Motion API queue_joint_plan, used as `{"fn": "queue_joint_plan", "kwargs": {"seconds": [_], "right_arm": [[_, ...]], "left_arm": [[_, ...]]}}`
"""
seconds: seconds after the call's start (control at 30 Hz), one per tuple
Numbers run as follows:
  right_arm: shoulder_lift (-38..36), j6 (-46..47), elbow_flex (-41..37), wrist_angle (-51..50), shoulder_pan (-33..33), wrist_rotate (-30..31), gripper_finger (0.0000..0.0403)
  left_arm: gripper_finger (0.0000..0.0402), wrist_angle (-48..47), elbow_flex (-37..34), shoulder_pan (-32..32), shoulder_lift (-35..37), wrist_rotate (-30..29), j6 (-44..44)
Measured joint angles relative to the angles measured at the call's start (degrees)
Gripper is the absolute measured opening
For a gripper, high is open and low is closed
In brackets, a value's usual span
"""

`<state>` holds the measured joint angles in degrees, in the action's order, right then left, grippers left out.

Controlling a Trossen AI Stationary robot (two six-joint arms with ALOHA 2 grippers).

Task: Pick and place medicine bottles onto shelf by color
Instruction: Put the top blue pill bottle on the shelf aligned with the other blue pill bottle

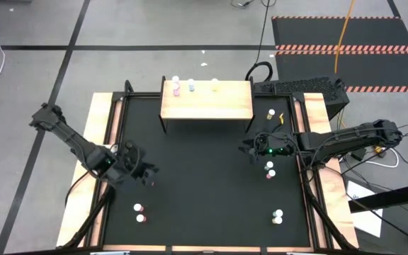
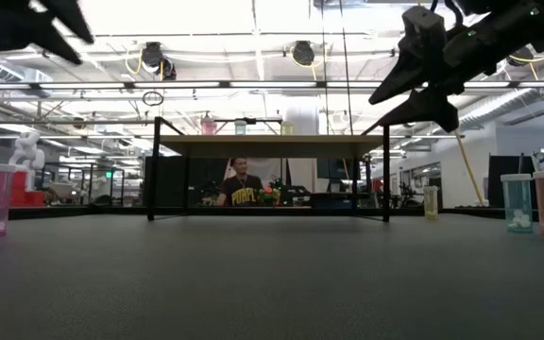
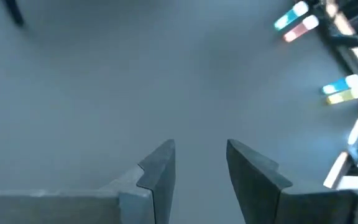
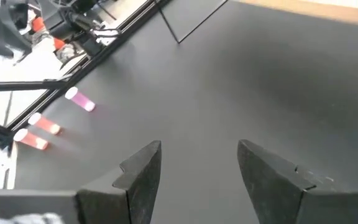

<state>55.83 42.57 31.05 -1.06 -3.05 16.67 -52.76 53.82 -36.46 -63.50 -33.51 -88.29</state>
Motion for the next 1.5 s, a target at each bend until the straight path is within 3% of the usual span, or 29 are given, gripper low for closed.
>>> {"fn": "queue_joint_plan", "kwargs": {"seconds": [0.33, 0.57, 0.87, 1.1, 1.23, 1.5], "right_arm": [[0.0, -0.79, 0.0, -0.02, -2.63, 0.04, 0.0208], [0.02, -1.43, 0.0, -0.04, -4.41, 0.02, 0.0208], [0.02, -2.37, 0.0, -0.07, -4.56, 1.42, 0.0208], [0.02, -2.78, 0.0, -0.09, -4.56, 1.46, 0.0208], [0.02, -2.78, 0.0, -0.04, -4.54, 1.46, 0.0208], [0.02, -1.86, 0.0, 2.52, -4.54, 0.99, 0.0208]], "left_arm": [[0.0143, -4.64, 0.0, -4.41, -7.46, 3.33, -11.45], [0.0143, -4.41, 0.0, -5.58, -9.54, 9.21, -11.45], [0.0143, -4.8, 0.0, -7.59, -9.73, 9.67, -16.29], [0.0155, -4.53, 0.0, -7.03, -9.73, 10.92, -15.3], [0.0176, 3.21, 0.0, -3.57, -9.8, 7.95, -5.13], [0.0189, 35.99, 0.07, 10.84, -15.79, 10.31, 28.29]]}}
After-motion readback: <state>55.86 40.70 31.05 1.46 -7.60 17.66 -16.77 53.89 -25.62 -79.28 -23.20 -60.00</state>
